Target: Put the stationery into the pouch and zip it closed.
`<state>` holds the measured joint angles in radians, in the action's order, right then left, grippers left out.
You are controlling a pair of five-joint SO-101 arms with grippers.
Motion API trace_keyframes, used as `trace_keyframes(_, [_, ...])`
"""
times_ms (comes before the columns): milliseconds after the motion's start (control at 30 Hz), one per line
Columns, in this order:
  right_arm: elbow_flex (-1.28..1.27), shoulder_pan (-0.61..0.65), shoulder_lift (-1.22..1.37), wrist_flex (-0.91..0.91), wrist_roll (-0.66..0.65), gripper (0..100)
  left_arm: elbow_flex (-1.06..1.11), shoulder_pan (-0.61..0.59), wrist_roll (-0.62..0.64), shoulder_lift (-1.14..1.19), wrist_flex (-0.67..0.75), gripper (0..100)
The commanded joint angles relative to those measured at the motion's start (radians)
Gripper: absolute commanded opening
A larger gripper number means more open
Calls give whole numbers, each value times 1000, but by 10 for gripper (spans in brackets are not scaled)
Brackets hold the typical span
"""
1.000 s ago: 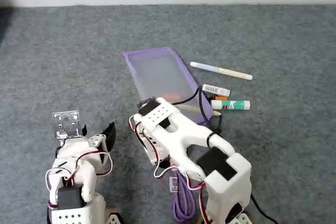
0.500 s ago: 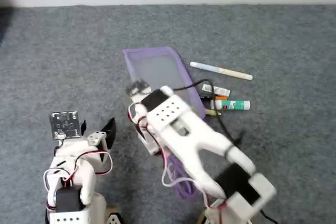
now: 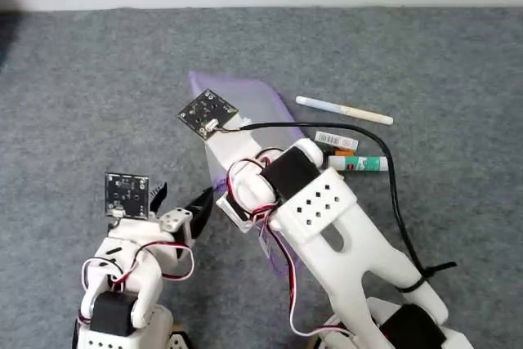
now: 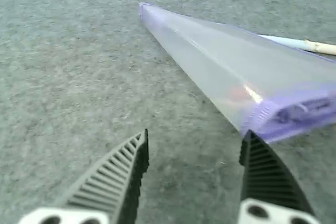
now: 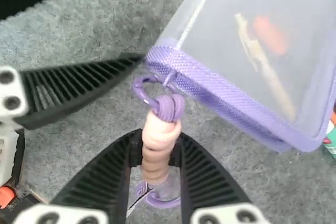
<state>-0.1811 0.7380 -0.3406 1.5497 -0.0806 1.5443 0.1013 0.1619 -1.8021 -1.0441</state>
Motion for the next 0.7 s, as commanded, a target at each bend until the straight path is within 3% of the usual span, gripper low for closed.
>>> trace_keyframes(0, [49,-4,-45,5,-12,9,-73,74,15,-8,0,271])
trace_keyframes(667, [52,44,-107,71,-12,8,-5,95,12,-8,64,268])
